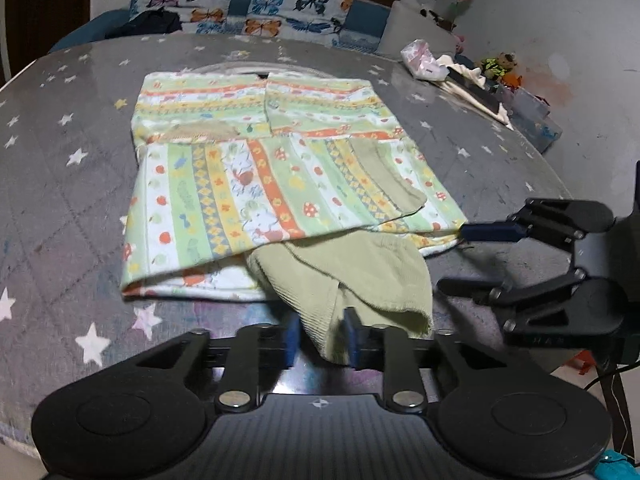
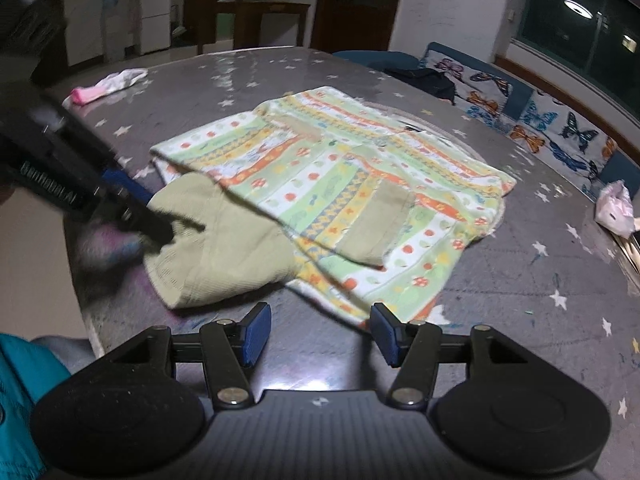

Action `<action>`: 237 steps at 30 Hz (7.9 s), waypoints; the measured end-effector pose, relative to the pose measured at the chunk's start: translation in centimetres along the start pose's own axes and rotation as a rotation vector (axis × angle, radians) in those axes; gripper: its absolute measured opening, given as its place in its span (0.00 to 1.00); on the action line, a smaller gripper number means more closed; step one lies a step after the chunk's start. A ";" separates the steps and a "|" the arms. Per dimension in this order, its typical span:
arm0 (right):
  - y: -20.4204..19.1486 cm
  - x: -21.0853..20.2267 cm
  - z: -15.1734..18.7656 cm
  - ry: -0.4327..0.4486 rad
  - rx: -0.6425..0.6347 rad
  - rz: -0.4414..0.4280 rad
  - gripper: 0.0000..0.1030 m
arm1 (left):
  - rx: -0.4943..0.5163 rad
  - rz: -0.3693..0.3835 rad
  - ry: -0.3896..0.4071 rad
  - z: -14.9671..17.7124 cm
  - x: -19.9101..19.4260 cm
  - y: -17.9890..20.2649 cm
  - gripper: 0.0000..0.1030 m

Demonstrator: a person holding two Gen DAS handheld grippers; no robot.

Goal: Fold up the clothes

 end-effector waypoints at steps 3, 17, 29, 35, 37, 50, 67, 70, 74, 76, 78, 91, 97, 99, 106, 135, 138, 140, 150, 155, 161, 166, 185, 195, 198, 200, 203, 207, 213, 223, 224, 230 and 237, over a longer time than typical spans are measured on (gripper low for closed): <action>-0.9 0.0 0.0 0.012 -0.039 -0.016 0.56 | -0.005 0.020 0.035 -1.4 -0.4 0.0 0.12; -2.2 2.4 -3.7 0.092 -0.018 -0.083 0.42 | -0.008 0.077 0.098 -6.3 0.4 -0.6 0.12; 1.3 3.0 -8.1 0.122 0.156 -0.090 0.12 | 0.223 -0.002 0.200 -4.8 -1.9 -2.5 0.58; 1.9 3.2 -8.9 0.140 0.164 -0.077 0.12 | 0.398 -0.042 0.221 -3.9 -0.7 -2.6 0.58; 2.1 3.2 -9.2 0.144 0.169 -0.071 0.12 | 0.456 -0.046 0.221 -3.7 0.0 -2.5 0.58; 1.1 1.6 -8.6 0.197 0.182 -0.072 0.06 | 0.489 -0.035 0.231 -3.1 0.2 -3.5 0.09; -1.6 -8.0 -9.0 0.249 0.145 -0.195 0.05 | 0.462 0.076 0.273 -1.3 -7.5 0.7 0.07; -2.2 -10.1 -9.6 0.272 0.134 -0.220 0.04 | 0.445 0.080 0.290 -1.6 -8.2 1.0 0.07; -2.2 -11.0 -10.8 0.296 0.104 -0.218 0.04 | 0.423 0.085 0.314 -2.1 -9.2 1.2 0.07; -1.8 -10.2 -11.3 0.300 0.105 -0.210 0.04 | 0.412 0.088 0.326 -2.3 -9.7 1.3 0.07; -1.2 -9.4 -11.9 0.302 0.110 -0.202 0.04 | 0.396 0.083 0.325 -2.9 -9.1 0.7 0.07; 4.8 0.0 -15.5 0.265 0.155 -0.128 0.04 | 0.284 0.031 0.260 -7.7 -2.4 -4.3 0.07; 7.2 5.3 -15.2 0.225 0.192 -0.103 0.04 | 0.238 -0.001 0.184 -9.0 2.0 -6.7 0.07; 7.9 7.4 -14.8 0.205 0.206 -0.091 0.04 | 0.221 -0.010 0.160 -9.2 3.3 -7.5 0.07; 9.1 12.9 -12.6 0.161 0.247 -0.049 0.06 | 0.156 -0.051 0.110 -9.2 6.6 -9.3 0.09; 13.1 9.2 -5.8 0.089 0.290 0.199 0.31 | 0.066 -0.250 0.191 -11.6 4.7 -14.7 0.32; 11.8 9.0 -6.8 0.120 0.312 0.134 0.31 | 0.085 -0.192 0.217 -11.4 3.9 -12.5 0.32; 10.3 9.3 -7.5 0.122 0.303 0.068 0.30 | 0.096 -0.151 0.221 -11.2 3.9 -10.9 0.32; 7.1 13.6 -8.4 0.088 0.257 -0.012 0.26 | 0.048 -0.024 0.140 -9.9 8.8 -7.1 0.31; 7.5 14.5 -8.2 0.071 0.258 0.003 0.25 | 0.013 -0.051 0.128 -10.1 10.4 -8.4 0.29; 6.3 13.1 -9.1 0.095 0.226 -0.023 0.26 | -0.010 -0.051 0.135 -10.2 10.3 -9.0 0.30; 4.5 13.2 -8.4 0.080 0.166 -0.030 0.26 | -0.007 -0.061 0.136 -10.3 10.3 -9.0 0.30; 0.6 8.5 -7.7 0.109 0.151 -0.079 0.27 | 0.101 -0.010 0.194 -6.0 3.7 -3.8 0.31; -0.8 5.0 -6.0 0.130 0.138 -0.076 0.31 | 0.096 -0.030 0.190 -4.0 3.3 -4.1 0.32; 0.0 4.6 -4.6 0.103 0.162 -0.050 0.32 | 0.090 -0.036 0.191 -3.6 3.3 -4.5 0.33; 0.9 4.3 -3.6 0.086 0.184 -0.029 0.32 | 0.085 -0.041 0.194 -3.6 3.1 -4.8 0.34; 2.5 3.3 -2.6 0.081 0.225 0.005 0.33 | 0.074 -0.045 0.198 -3.6 2.8 -5.3 0.34; 4.4 2.3 -0.9 0.063 0.271 0.046 0.33 | 0.053 -0.055 0.207 -3.7 2.7 -6.1 0.35; 5.6 1.4 -1.0 0.064 0.304 0.048 0.35 | -0.010 -0.078 0.196 -4.2 2.4 -8.0 0.39; 8.7 5.2 -5.3 0.102 0.299 0.072 0.38 | -0.022 -0.114 0.206 -7.3 4.0 -9.9 0.37; 8.9 5.9 -5.5 0.099 0.304 0.077 0.38 | -0.027 -0.120 0.203 -7.5 4.2 -10.2 0.37; 9.8 9.9 -7.0 0.093 0.341 0.084 0.24 | -0.042 -0.152 0.189 -8.5 5.9 -11.6 0.36; 9.9 13.2 -6.1 0.055 0.333 0.107 0.17 | -0.057 -0.160 0.181 -8.7 7.0 -12.2 0.33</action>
Point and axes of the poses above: each gripper's, at about its wrist camera, not at the fingertips, and x roughly the way its jaws point, y to its right, z to its underside, the point moved 8 cm from there along x, roughly the way its jaws point, and after that the axes turned 13 degrees about y, right-handed, at the moved point
